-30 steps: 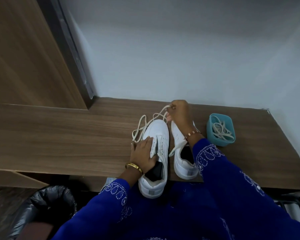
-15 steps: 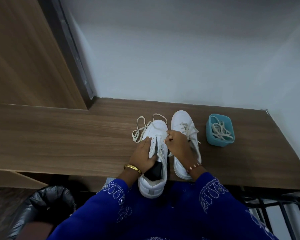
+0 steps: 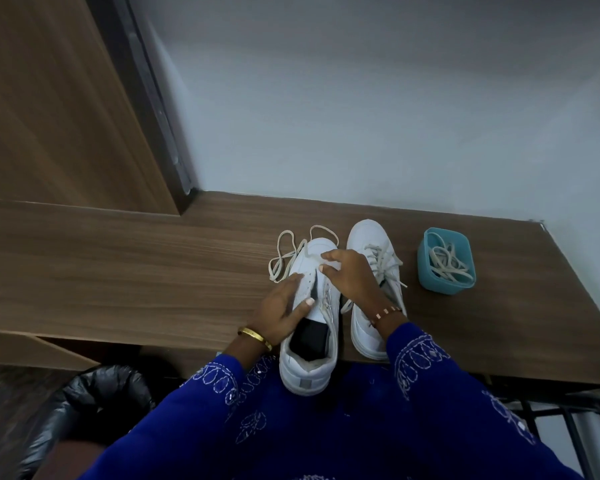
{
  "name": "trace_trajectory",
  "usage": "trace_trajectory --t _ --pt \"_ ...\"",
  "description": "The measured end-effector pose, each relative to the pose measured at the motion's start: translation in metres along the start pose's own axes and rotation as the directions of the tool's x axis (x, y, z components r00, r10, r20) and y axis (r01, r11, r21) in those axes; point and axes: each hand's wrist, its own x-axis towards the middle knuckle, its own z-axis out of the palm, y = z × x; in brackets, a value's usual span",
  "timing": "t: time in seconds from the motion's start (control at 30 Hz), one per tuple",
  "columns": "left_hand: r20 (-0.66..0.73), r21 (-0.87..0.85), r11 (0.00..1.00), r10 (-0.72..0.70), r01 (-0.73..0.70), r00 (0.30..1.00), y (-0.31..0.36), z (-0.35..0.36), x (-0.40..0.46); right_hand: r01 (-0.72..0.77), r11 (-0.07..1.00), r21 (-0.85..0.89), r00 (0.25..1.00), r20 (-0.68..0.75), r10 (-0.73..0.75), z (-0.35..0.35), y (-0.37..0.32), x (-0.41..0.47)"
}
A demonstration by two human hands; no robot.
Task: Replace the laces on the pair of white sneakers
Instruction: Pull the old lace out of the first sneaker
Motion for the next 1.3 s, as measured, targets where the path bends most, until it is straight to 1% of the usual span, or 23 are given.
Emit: trace_trajectory --t 0.07,0.13,0.2,0.27,0.4,0.53,0.6,0.67,0.73,0.9,0.93,0.97,1.0,1.03,1.07,1.1,1.13,1.17,1.23,1.3 --pt "-0.075 -0.047 0.999 -0.005 0.002 0.997 -0.001 -0.004 0.000 0.007 1.000 -0.019 0.999 0.037 -0.006 -0.001 -0.001 0.007" --pt "-0.160 -0.090 0.994 -0.068 0.054 0.985 0.000 -0.009 0.003 0.032 0.997 -0.069 0.996 0.084 -0.026 -0.001 -0.004 0.015" --pt "-0.193 -0.076 0.992 -0.118 0.105 0.974 -0.001 -0.013 0.011 0.071 0.987 -0.141 0.989 0.138 -0.051 0.000 -0.008 0.026" --pt "-0.183 -0.006 0.988 -0.152 0.153 0.971 -0.014 -0.012 0.022 0.112 0.970 -0.214 0.978 0.199 -0.069 0.004 -0.013 0.036" --pt "-0.145 0.103 0.965 -0.224 0.240 0.964 -0.035 -0.011 0.044 0.145 0.930 -0.337 0.956 0.289 -0.045 0.013 -0.017 0.055" --pt "-0.116 0.149 0.960 -0.221 0.237 0.968 -0.042 -0.009 0.057 0.190 0.878 -0.440 0.951 0.304 -0.053 0.024 -0.017 0.068" --pt "-0.107 0.218 0.952 -0.194 0.213 0.975 -0.047 -0.008 0.063 0.206 0.854 -0.478 0.949 0.310 -0.055 0.030 -0.016 0.074" --pt "-0.112 0.286 0.939 -0.164 0.190 0.980 -0.048 -0.009 0.065 0.230 0.822 -0.521 0.948 0.309 -0.069 0.034 -0.016 0.077" --pt "-0.137 0.301 0.935 -0.154 0.189 0.978 -0.048 -0.010 0.068 0.256 0.786 -0.562 0.945 0.317 -0.082 0.038 -0.016 0.082" --pt "-0.119 0.383 0.897 -0.191 0.222 0.974 -0.050 -0.022 0.074 0.306 0.714 -0.629 0.931 0.354 -0.087 0.046 -0.017 0.087" --pt "-0.146 0.361 0.903 -0.191 0.233 0.971 -0.049 -0.026 0.074 0.314 0.698 -0.644 0.930 0.356 -0.089 0.047 -0.018 0.088" --pt "-0.203 0.295 0.922 -0.194 0.249 0.960 -0.048 -0.029 0.075 0.323 0.685 -0.653 0.927 0.364 -0.090 0.049 -0.019 0.088" --pt "-0.279 0.164 0.946 -0.227 0.280 0.933 -0.046 -0.032 0.075 0.336 0.676 -0.656 0.922 0.374 -0.095 0.051 -0.021 0.089" --pt "-0.339 -0.052 0.950 -0.307 0.308 0.889 -0.041 -0.036 0.074 0.349 0.670 -0.655 0.918 0.383 -0.103 0.053 -0.023 0.089" --pt "-0.357 -0.315 0.898 -0.412 0.307 0.838 -0.035 -0.040 0.073 0.365 0.672 -0.644 0.912 0.391 -0.120 0.055 -0.025 0.088" --pt "-0.338 -0.533 0.798 -0.505 0.281 0.794 -0.030 -0.043 0.073 0.381 0.679 -0.627 0.905 0.404 -0.135 0.057 -0.027 0.087" --pt "-0.319 -0.656 0.713 -0.558 0.246 0.766 -0.027 -0.047 0.073 0.402 0.690 -0.602 0.893 0.423 -0.152 0.058 -0.030 0.085" --pt "-0.316 -0.693 0.684 -0.572 0.227 0.757 -0.024 -0.052 0.072 0.416 0.705 -0.575 0.883 0.442 -0.160 0.060 -0.031 0.083" --pt "-0.347 -0.675 0.711 -0.541 0.197 0.766 -0.023 -0.062 0.072 0.431 0.727 -0.534 0.866 0.471 -0.168 0.063 -0.034 0.077" --pt "-0.386 -0.665 0.725 -0.542 0.182 0.747 -0.025 -0.070 0.072 0.420 0.765 -0.489 0.867 0.465 -0.178 0.068 -0.034 0.074"
